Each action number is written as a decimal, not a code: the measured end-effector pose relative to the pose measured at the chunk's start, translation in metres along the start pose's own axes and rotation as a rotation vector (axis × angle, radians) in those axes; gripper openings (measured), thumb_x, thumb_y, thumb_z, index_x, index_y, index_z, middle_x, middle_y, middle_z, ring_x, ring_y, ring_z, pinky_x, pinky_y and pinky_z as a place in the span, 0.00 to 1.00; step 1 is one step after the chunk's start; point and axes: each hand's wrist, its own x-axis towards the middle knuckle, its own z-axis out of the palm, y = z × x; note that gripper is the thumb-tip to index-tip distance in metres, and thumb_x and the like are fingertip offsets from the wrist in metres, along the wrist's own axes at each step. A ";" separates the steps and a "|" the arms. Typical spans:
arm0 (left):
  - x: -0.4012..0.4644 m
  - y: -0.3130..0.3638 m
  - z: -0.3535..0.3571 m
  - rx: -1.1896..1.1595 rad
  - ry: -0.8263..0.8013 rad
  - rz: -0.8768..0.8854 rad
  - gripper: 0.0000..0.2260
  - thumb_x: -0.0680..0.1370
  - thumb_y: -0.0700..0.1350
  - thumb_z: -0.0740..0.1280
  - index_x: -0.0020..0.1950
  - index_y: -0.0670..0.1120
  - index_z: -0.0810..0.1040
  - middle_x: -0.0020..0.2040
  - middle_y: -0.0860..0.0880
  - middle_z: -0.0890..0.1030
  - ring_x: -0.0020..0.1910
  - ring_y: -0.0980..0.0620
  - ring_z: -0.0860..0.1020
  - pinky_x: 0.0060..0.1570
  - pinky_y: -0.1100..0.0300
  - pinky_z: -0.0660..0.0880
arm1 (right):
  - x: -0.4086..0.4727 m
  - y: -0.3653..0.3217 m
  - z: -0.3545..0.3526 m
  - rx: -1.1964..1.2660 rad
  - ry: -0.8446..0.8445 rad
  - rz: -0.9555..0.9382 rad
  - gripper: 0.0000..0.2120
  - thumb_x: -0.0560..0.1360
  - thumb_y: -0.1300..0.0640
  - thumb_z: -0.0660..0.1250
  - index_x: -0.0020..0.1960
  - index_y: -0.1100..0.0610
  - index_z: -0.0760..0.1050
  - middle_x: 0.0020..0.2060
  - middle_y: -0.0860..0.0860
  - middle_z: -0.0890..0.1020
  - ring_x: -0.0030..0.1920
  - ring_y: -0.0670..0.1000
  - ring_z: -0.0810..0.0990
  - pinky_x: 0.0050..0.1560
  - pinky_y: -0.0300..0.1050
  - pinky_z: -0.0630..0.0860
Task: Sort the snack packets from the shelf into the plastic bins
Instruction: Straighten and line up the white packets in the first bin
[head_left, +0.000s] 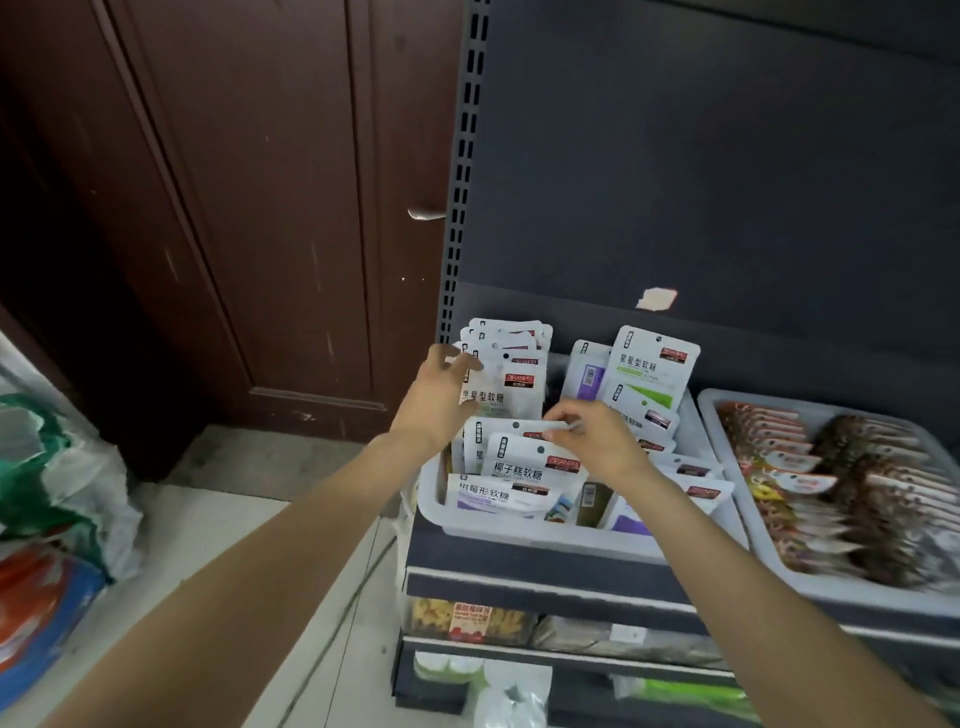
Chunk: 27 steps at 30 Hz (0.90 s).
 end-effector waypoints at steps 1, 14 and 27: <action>-0.006 -0.005 0.001 0.039 0.030 0.046 0.16 0.77 0.40 0.67 0.64 0.47 0.74 0.64 0.45 0.68 0.61 0.45 0.71 0.62 0.52 0.70 | -0.004 -0.002 -0.002 -0.006 0.024 -0.007 0.04 0.74 0.61 0.69 0.49 0.59 0.81 0.46 0.51 0.82 0.44 0.45 0.77 0.50 0.38 0.71; -0.023 -0.019 -0.002 0.042 -0.272 0.135 0.08 0.78 0.38 0.63 0.54 0.44 0.80 0.53 0.45 0.81 0.50 0.48 0.79 0.54 0.52 0.76 | -0.047 -0.005 0.002 0.008 0.031 0.085 0.10 0.71 0.51 0.73 0.40 0.59 0.82 0.36 0.51 0.83 0.37 0.45 0.79 0.44 0.39 0.73; -0.002 -0.001 -0.018 -0.038 -0.105 0.072 0.13 0.79 0.35 0.60 0.62 0.43 0.74 0.55 0.42 0.79 0.50 0.45 0.79 0.51 0.53 0.77 | -0.047 0.003 0.004 -0.011 0.057 0.113 0.07 0.77 0.59 0.67 0.50 0.59 0.82 0.44 0.53 0.83 0.47 0.51 0.80 0.53 0.43 0.74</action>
